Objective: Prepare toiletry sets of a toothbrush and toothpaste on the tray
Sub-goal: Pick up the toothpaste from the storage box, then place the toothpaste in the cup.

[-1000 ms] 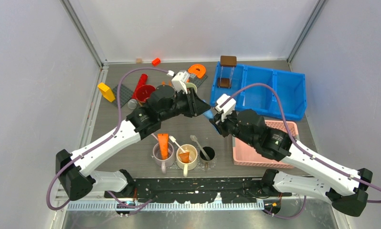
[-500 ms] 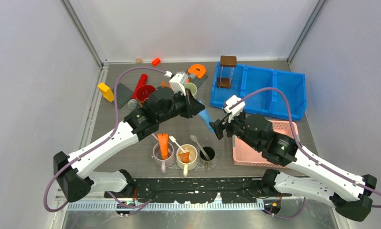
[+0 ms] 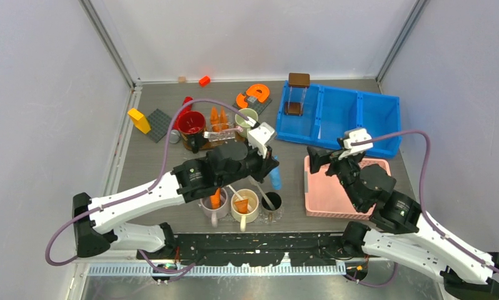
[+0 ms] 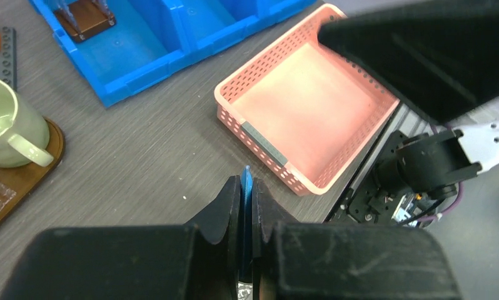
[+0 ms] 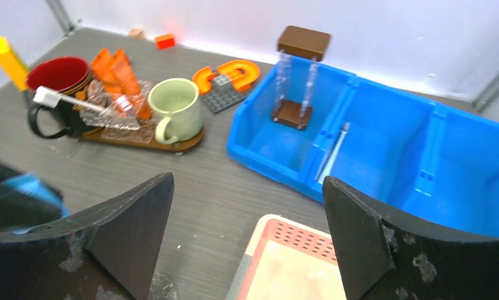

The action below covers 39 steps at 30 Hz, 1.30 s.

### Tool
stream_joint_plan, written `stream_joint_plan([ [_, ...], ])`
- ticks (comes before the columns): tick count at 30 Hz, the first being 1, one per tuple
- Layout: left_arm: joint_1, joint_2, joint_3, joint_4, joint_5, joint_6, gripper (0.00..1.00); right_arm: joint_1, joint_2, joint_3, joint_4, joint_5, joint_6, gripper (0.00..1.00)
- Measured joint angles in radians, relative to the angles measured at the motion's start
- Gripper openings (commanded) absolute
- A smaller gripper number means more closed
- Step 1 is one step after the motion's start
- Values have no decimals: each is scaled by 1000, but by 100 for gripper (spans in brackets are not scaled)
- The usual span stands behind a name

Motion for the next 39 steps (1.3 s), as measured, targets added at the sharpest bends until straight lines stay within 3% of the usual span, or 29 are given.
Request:
stream_joint_plan([
  [9, -113, 0, -51, 5, -71, 79, 0, 0, -69, -28, 3, 170, 14, 96],
  [31, -149, 58, -209, 121, -91, 93, 0, 0, -57, -36, 5, 229, 13, 96],
  [37, -149, 85, -237, 158, -90, 97, 11, 0, -31, -36, 5, 236, 6, 96],
  [39, -149, 87, -249, 158, -90, 99, 21, 0, -28, -36, 5, 237, 3, 96],
])
